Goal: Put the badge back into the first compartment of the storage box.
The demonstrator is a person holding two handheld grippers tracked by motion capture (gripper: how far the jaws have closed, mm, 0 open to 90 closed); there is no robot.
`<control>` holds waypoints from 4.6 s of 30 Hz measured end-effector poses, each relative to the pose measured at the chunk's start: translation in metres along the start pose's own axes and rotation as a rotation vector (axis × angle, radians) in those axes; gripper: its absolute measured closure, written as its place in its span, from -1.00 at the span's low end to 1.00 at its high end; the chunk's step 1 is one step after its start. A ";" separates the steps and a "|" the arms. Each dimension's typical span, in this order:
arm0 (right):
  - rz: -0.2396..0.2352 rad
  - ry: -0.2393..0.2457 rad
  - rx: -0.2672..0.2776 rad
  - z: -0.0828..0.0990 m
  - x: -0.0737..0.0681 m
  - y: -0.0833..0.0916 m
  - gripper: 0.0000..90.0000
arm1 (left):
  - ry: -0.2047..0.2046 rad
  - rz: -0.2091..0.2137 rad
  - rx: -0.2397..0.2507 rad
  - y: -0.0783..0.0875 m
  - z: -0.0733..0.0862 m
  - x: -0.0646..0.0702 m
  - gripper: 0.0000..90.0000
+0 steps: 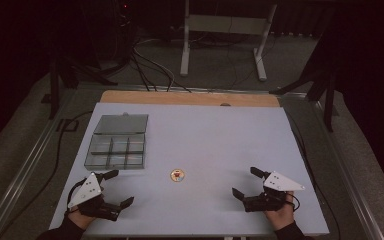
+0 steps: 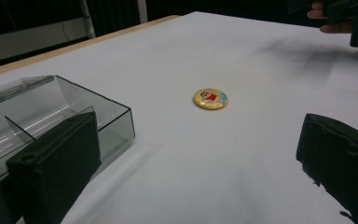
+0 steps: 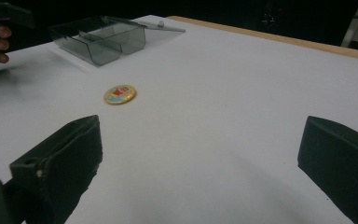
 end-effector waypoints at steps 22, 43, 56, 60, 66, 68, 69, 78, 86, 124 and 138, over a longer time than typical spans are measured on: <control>0.049 -0.005 0.001 0.001 0.001 0.003 -1.00 | 0.000 0.026 -0.025 0.000 -0.014 0.004 -1.00; 0.067 -0.003 0.011 -0.001 0.001 0.003 -1.00 | -0.036 0.072 -0.026 -0.019 -0.052 0.014 -1.00; 0.061 -0.003 0.010 -0.001 0.000 0.004 -1.00 | -0.049 0.097 -0.041 -0.043 -0.063 0.021 -1.00; 0.061 -0.005 0.014 -0.002 0.001 0.004 -1.00 | -0.041 0.108 -0.045 -0.052 -0.066 0.022 -0.99; 0.060 -0.002 0.013 -0.001 0.000 0.004 -1.00 | -0.047 0.120 -0.060 -0.065 -0.068 0.023 -0.99; 0.060 -0.003 0.012 -0.001 0.000 0.004 -1.00 | -0.043 0.125 -0.064 -0.068 -0.069 0.024 -0.99; 0.059 -0.004 0.013 -0.001 0.000 0.004 -1.00 | -0.044 0.125 -0.066 -0.070 -0.069 0.024 -1.00; 0.055 -0.008 0.013 -0.002 0.000 0.004 -1.00 | -0.031 0.134 -0.084 -0.088 -0.067 0.024 -0.99; 0.054 -0.012 0.014 -0.002 0.000 0.004 -1.00 | -0.023 0.134 -0.106 -0.103 -0.063 0.026 -0.99; 0.040 -0.020 0.015 -0.002 0.000 0.005 -1.00 | -0.061 0.142 -0.369 -0.151 -0.018 0.039 -0.81; 0.036 -0.024 0.016 -0.002 0.000 0.005 -1.00 | -0.080 0.112 -0.417 -0.160 -0.012 0.038 -0.36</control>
Point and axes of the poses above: each handheld gripper's, and its own axes: y roughly backward along the jaws, z roughly out of its underside, x roughly to its right, the point moved 7 cm from there along -y, roughly forward along the jaws, and after that the axes turned 4 degrees about -z, right-handed, at the moved point
